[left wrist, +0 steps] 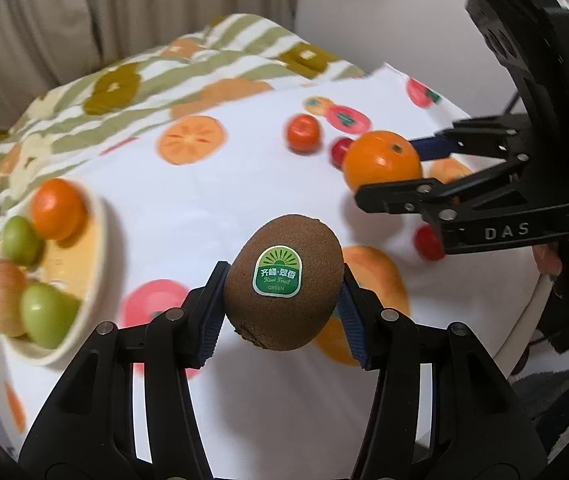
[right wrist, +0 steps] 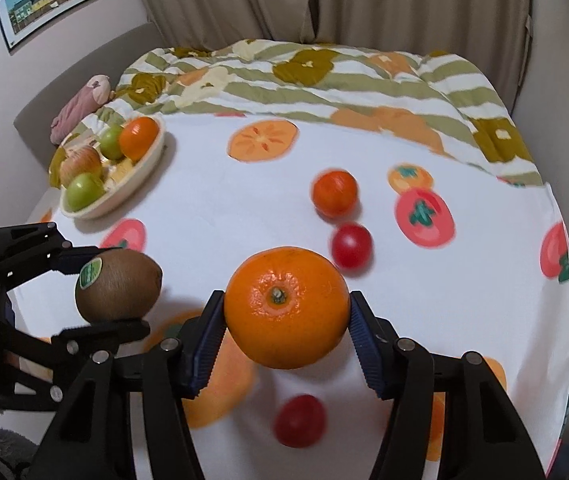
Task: Organize fruits
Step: 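Carry the kiwi and the orange over the duck bowl with both grippers, then lower the kiwi into the bowl and open the left gripper while the right releases the orange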
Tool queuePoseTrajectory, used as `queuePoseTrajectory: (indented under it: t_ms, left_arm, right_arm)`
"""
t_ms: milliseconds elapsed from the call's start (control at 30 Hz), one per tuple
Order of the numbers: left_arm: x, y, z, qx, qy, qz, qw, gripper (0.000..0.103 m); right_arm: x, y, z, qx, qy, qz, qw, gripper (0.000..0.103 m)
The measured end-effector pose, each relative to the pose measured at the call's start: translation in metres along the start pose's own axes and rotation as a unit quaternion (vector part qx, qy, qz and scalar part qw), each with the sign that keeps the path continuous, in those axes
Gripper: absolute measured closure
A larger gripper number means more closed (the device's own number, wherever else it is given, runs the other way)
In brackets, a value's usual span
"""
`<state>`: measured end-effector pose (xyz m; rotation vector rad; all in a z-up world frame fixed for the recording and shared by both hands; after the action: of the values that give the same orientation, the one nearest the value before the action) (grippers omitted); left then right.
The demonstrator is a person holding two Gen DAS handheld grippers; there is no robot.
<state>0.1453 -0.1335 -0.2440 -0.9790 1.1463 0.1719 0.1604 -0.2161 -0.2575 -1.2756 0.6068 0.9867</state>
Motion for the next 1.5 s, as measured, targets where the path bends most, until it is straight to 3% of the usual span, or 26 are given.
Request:
queuePoseTrajectory:
  t_ms: [433,867,1067,1500]
  left_arm:
    - [-0.061,0.022,0.115,-0.060,-0.055,-0.024,0.9964,0.047]
    - [-0.065,0.058,0.213,-0.072,-0.052,-0.015,0.9959,0.047]
    - [-0.055,0.063,0.239,-0.062,-0.039,-0.012,0.9972,0.047]
    - [-0.049,0.056,0.255,-0.039,-0.019,-0.017,0.9989,0.047]
  right_arm:
    - [0.006,-0.046,0.091,-0.011,-0.037,-0.012,0.999,0.047]
    - [0.062,-0.079,0.182,0.014,-0.065,0.003,0.998,0.047]
    - [0.093,-0.081,0.205,0.032,-0.063,0.015,0.997,0.047]
    - [0.125,-0.077,0.206,0.075,-0.037,0.035,0.996,0.047]
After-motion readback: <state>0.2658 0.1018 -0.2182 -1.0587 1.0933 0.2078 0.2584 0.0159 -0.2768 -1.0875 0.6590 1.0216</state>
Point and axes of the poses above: each gripper's, at about its wrist camera, not at the fingertips, and x roughly the way its jaws point, z to its left, y to its underside, the point moved 9 cm from there along x, roughly the way its jaws point, and after that the axes turned 10 degrees about x, right-handed, at the moved point
